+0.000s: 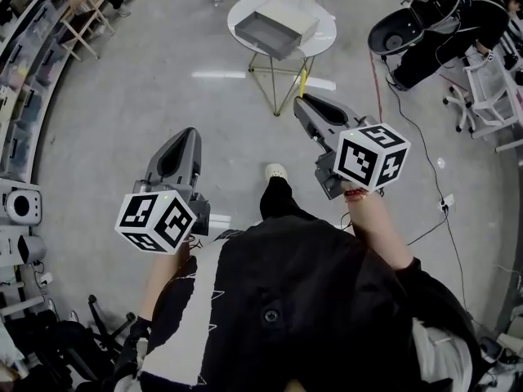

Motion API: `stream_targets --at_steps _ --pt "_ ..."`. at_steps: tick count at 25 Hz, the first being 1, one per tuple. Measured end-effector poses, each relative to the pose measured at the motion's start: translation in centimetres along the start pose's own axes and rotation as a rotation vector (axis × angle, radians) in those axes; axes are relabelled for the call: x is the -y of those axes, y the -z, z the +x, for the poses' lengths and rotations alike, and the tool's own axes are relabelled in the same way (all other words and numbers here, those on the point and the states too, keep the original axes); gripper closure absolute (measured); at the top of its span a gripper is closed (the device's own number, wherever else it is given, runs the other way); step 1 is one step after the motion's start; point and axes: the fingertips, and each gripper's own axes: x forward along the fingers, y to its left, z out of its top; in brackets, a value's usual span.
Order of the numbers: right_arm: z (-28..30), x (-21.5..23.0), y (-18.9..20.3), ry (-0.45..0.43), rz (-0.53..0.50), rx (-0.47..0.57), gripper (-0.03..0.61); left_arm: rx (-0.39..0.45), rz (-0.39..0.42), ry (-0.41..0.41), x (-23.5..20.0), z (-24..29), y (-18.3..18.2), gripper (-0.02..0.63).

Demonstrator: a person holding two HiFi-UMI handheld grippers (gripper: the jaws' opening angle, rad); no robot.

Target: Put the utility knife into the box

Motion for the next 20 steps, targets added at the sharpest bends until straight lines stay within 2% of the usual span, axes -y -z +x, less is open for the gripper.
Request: stream_targets --at_steps 10,20 --pt "-0.3 1.6 -0.3 0.02 0.01 -0.008 0.522 -0.002 -0.003 0.009 0.5 1.5 -0.4 0.603" --pt "2.3 5.7 -1.0 0.017 0.015 -0.032 0.522 -0.012 0.001 0.01 0.6 6.3 -0.3 0.603"
